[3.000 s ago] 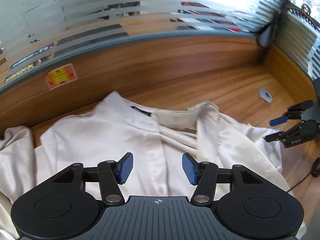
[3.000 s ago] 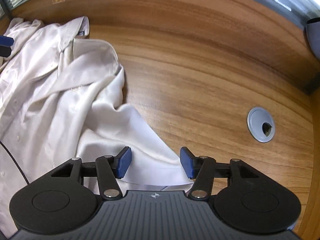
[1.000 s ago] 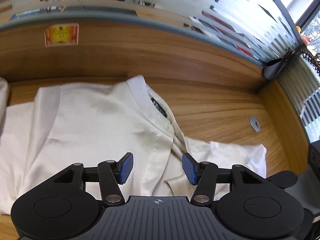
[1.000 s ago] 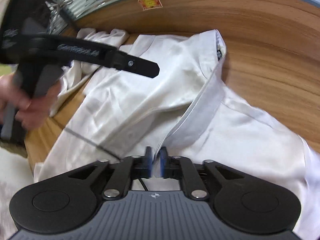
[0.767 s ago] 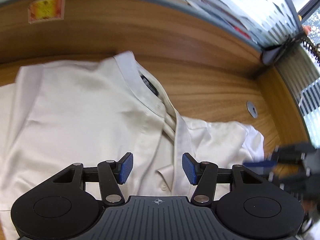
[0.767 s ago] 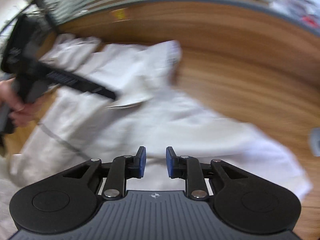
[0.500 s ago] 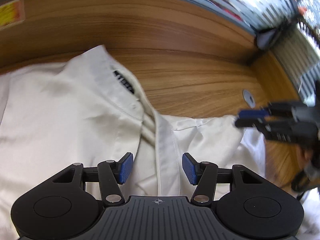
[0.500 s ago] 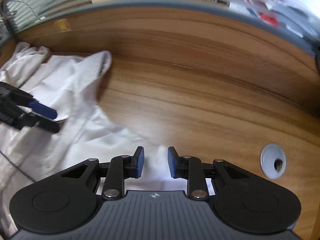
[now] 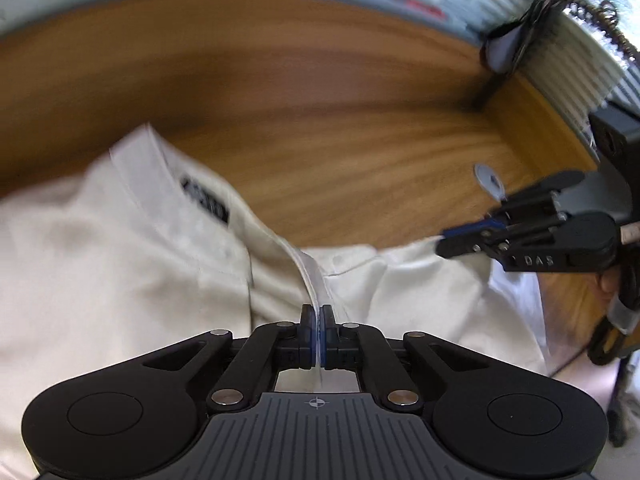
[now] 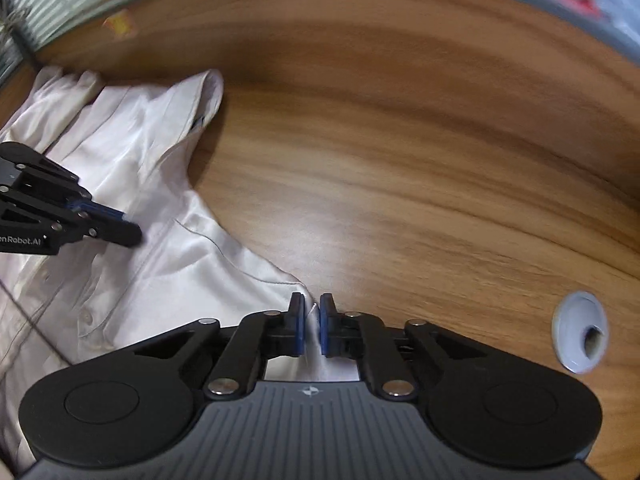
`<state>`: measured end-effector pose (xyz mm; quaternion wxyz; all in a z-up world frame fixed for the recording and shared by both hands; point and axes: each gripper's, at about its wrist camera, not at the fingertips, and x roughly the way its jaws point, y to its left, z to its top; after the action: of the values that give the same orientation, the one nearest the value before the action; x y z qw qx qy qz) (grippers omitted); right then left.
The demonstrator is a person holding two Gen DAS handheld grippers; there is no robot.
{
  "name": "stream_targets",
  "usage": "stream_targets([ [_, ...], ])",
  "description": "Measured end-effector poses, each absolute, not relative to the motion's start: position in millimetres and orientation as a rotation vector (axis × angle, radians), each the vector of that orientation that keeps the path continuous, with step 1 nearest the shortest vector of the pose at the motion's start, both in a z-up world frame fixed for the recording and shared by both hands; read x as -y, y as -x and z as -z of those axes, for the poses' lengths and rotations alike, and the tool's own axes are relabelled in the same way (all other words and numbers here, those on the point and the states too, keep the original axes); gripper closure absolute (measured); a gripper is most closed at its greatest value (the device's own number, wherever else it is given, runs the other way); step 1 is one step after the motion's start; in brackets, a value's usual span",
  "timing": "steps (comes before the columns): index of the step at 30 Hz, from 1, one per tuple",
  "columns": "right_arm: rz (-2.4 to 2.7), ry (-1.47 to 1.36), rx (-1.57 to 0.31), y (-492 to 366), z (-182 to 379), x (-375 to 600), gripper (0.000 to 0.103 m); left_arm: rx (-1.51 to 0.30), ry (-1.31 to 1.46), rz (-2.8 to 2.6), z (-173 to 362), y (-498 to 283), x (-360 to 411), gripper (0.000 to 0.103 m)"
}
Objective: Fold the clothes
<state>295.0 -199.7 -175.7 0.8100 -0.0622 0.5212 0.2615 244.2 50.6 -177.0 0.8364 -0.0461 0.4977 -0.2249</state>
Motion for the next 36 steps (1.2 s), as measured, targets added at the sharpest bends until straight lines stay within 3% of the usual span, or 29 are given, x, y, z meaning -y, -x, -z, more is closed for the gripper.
stream_targets([
  [11,-0.298,0.146,-0.885,-324.5,148.6,215.8,0.099,-0.894,-0.083,0.513,158.9,-332.9,-15.4,0.099],
  [18,-0.247,0.163,-0.904,-358.4,169.8,221.2,0.098,-0.889,-0.239,0.526,172.4,-376.3,15.0,0.097],
  [20,-0.257,0.162,-0.923,-359.2,173.9,222.6,0.089,-0.902,-0.273,0.531,175.1,-377.8,17.1,0.093],
  [22,-0.261,0.157,-0.919,-352.0,169.2,225.7,0.073,-0.901,-0.279,0.534,169.3,-373.2,13.1,0.080],
  [24,-0.259,0.143,-0.909,-340.3,158.8,230.5,0.072,-0.872,-0.266,0.530,156.2,-360.7,2.8,0.053],
  [25,-0.256,0.131,-0.909,-333.1,152.7,234.5,0.072,-0.855,-0.258,0.528,148.9,-353.4,-3.4,0.050],
  [36,-0.264,0.063,-0.899,-208.3,96.5,271.5,0.064,-0.870,-0.188,0.417,91.3,-212.7,-88.8,0.049],
])
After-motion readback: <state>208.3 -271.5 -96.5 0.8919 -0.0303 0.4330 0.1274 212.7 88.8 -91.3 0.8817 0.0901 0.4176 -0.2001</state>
